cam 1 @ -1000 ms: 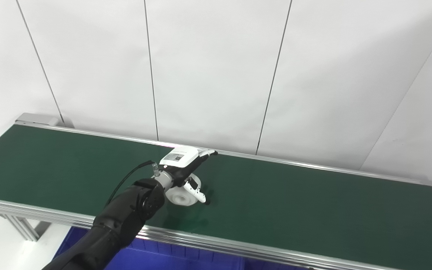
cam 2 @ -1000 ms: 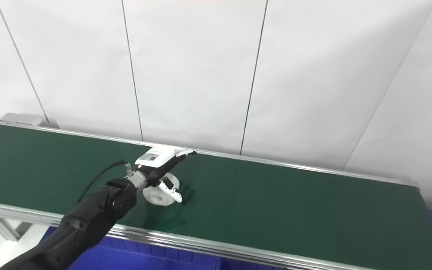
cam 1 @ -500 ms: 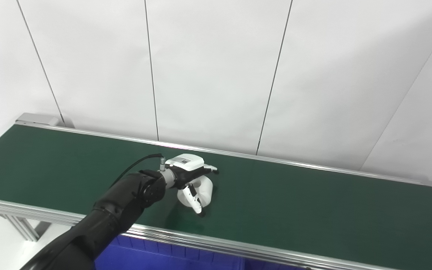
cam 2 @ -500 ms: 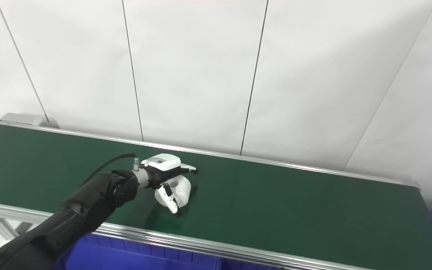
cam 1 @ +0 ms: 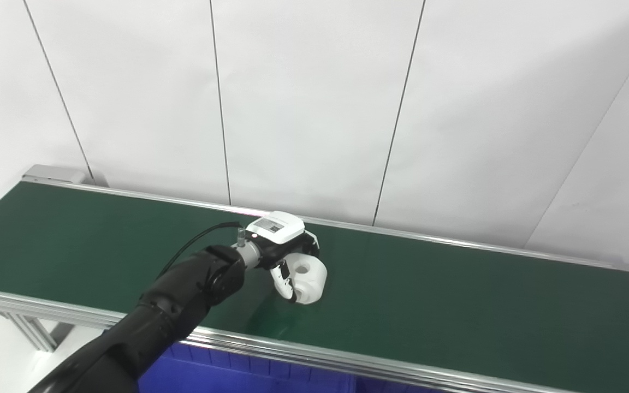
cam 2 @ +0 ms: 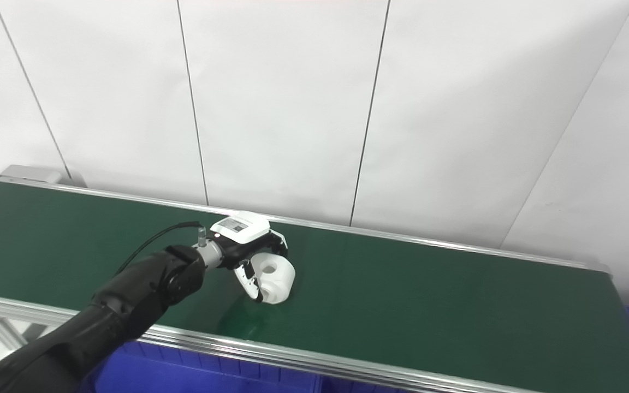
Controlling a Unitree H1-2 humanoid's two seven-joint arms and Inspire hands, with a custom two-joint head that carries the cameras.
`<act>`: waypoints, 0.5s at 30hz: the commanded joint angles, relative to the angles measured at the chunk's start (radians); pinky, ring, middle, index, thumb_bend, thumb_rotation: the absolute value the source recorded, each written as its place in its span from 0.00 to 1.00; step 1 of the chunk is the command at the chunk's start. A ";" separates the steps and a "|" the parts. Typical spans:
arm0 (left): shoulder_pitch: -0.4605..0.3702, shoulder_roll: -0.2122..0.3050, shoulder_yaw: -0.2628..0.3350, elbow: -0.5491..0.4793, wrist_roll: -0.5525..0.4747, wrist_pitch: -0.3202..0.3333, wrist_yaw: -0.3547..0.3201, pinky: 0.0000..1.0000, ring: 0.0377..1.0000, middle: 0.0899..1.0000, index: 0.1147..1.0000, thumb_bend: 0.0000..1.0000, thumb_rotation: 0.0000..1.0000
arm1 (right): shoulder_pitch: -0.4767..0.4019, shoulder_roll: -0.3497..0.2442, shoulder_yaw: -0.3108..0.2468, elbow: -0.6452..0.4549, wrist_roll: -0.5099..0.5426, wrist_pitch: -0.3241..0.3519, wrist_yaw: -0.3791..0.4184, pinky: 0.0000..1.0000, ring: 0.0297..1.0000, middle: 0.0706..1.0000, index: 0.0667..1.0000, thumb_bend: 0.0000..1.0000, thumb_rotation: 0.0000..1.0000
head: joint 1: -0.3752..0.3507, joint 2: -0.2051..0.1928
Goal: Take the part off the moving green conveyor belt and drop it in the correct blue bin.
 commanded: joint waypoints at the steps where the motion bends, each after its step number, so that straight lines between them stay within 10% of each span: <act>1: -0.006 -0.019 -0.005 0.020 0.006 -0.042 0.096 0.41 0.42 0.46 0.40 0.53 0.01 | -0.001 0.006 0.000 -0.029 0.003 -0.040 0.004 0.85 0.88 0.95 0.96 0.91 0.98 | -0.001 0.004; 15: 0.003 -0.040 -0.035 0.014 -0.016 -0.087 0.126 0.41 0.42 0.44 0.41 0.52 0.00 | 0.002 0.010 0.002 -0.043 0.005 -0.024 0.013 0.84 0.88 0.94 0.95 0.91 0.98 | 0.000 0.015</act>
